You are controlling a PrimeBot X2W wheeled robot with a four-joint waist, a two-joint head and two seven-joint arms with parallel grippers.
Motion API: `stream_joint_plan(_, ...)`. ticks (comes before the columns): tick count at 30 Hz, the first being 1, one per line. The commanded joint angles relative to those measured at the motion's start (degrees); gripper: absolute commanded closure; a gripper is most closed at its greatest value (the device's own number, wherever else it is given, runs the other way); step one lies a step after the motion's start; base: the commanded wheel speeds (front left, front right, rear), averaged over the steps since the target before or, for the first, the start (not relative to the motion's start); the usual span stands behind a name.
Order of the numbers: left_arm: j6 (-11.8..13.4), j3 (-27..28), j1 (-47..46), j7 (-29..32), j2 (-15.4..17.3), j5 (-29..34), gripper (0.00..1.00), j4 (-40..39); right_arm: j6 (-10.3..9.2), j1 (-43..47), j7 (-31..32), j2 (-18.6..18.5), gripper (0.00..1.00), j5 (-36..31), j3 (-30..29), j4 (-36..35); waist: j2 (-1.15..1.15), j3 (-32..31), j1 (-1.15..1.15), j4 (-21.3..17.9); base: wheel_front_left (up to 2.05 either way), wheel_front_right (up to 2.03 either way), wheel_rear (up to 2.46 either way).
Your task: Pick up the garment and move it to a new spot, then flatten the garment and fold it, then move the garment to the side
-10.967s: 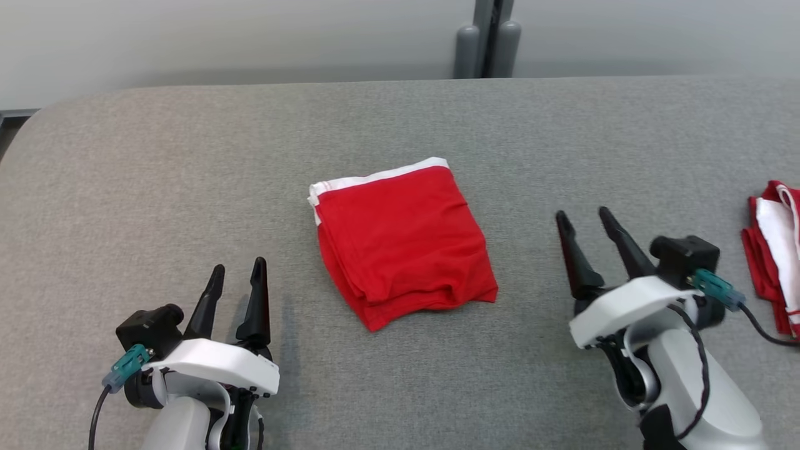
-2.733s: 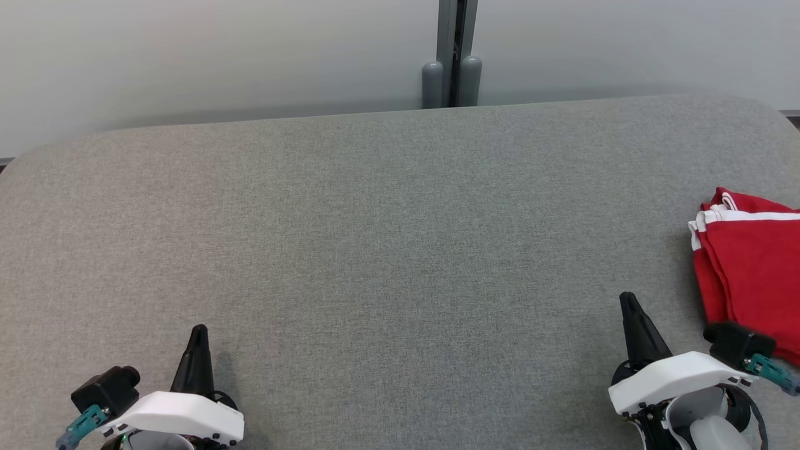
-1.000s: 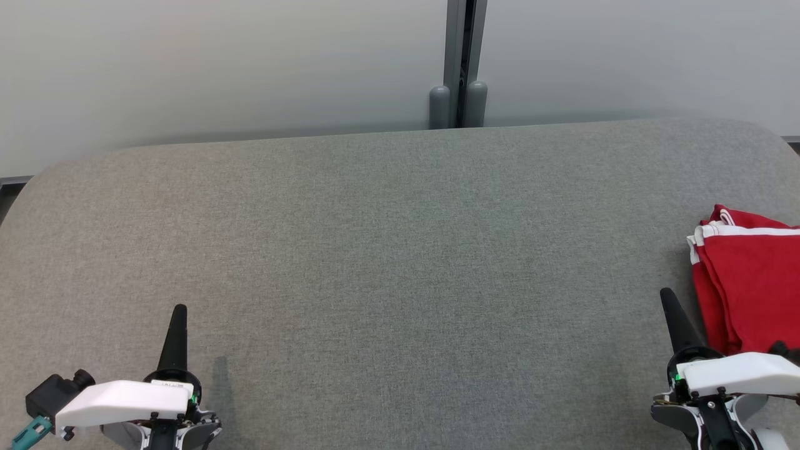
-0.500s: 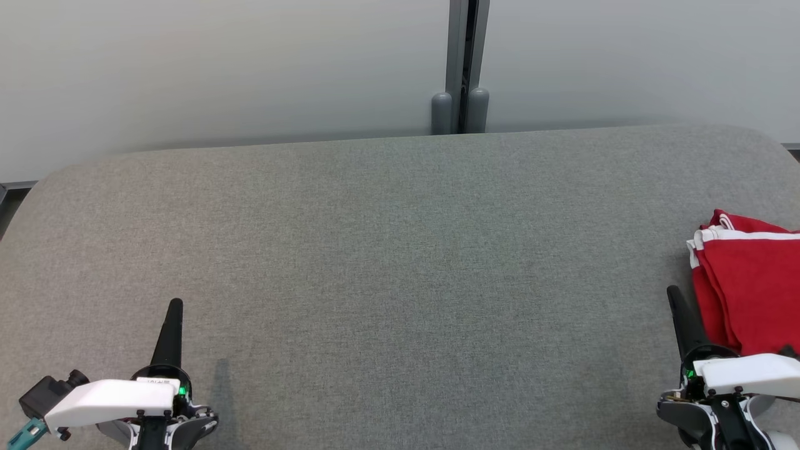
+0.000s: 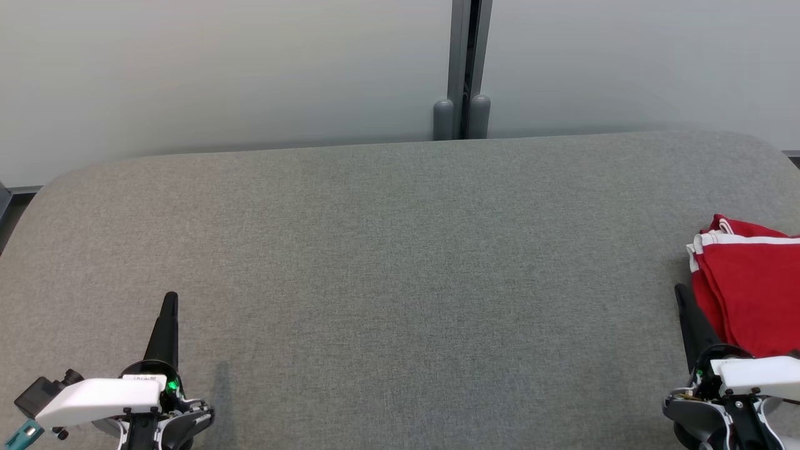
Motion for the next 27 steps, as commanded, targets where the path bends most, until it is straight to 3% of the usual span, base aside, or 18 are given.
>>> stream_joint_plan(1, -0.48, 0.37, -1.11, 0.31, 0.35, -1.01, 1.00, -0.57, 0.02, 0.30, 0.53, -0.54, 1.00, 1.33, -0.37, -0.60, 0.00, -0.08, 0.00, 0.03, 0.00, 0.00, 0.00)
stream_joint_plan(27, -1.06, 1.09, -1.04, 2.20, 0.40, -7.84, 1.00, -1.50, 0.02, 1.10, 2.44, -0.61, 1.00, 8.29, -1.58, -1.92, 0.00, -1.14, 0.00, 0.35, 0.00, 0.00, 0.00)
